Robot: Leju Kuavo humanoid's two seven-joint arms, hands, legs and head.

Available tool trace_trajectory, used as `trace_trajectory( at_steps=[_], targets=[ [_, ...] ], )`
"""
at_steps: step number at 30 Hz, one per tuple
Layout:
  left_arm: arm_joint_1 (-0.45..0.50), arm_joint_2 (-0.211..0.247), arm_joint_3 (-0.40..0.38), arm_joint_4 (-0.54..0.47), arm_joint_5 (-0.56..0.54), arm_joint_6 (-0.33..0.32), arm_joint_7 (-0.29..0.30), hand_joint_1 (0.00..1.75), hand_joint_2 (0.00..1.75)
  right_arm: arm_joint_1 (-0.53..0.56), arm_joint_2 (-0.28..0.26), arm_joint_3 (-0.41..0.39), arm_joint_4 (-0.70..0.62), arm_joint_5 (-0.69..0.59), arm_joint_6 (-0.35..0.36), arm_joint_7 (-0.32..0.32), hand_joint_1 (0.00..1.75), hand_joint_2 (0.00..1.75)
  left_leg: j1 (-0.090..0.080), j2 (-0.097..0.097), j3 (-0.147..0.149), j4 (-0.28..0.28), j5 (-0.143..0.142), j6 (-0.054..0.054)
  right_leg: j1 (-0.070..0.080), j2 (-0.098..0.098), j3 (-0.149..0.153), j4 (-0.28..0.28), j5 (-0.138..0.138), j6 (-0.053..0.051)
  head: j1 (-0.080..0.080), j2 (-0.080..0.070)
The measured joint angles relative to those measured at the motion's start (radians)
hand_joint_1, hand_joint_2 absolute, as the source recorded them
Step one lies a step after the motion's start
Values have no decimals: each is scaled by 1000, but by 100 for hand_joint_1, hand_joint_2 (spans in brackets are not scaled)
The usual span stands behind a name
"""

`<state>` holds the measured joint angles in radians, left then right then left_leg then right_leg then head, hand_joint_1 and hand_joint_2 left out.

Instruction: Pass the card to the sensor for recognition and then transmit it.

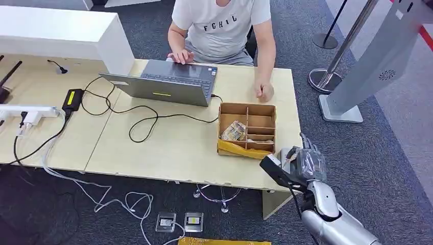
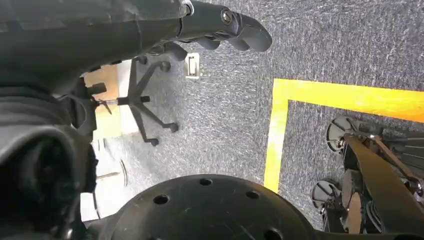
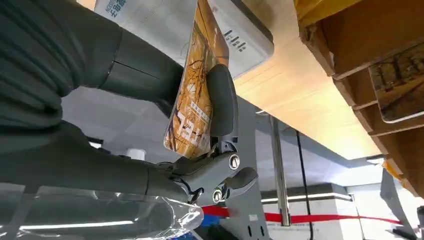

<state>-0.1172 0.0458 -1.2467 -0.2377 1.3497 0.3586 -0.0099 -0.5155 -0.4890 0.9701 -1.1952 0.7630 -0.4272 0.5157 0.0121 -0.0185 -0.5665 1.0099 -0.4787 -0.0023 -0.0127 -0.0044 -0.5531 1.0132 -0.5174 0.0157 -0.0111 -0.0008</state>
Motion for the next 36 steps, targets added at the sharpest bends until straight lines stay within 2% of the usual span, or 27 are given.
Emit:
trace_trajectory(
  at_steps=[9, 17, 36],
  targets=[
    [0, 0, 0, 0, 0, 1, -14, 0, 0, 14, -4, -67, 6, -8, -41, 16, 175, 175, 0, 0, 0, 0, 0, 0, 0, 0, 0, 0, 0, 0, 0, 0],
    [0, 0, -1, 0, 1, 0, -18, 0, 0, 12, -22, -122, -11, -1, -35, 30, 175, 175, 0, 0, 0, 0, 0, 0, 0, 0, 0, 0, 0, 0, 0, 0],
    [-1, 0, -1, 0, 11, 1, -35, 0, 0, 18, 8, -103, 15, -33, -26, -11, 175, 175, 0, 0, 0, 0, 0, 0, 0, 0, 0, 0, 0, 0, 0, 0]
  ],
)
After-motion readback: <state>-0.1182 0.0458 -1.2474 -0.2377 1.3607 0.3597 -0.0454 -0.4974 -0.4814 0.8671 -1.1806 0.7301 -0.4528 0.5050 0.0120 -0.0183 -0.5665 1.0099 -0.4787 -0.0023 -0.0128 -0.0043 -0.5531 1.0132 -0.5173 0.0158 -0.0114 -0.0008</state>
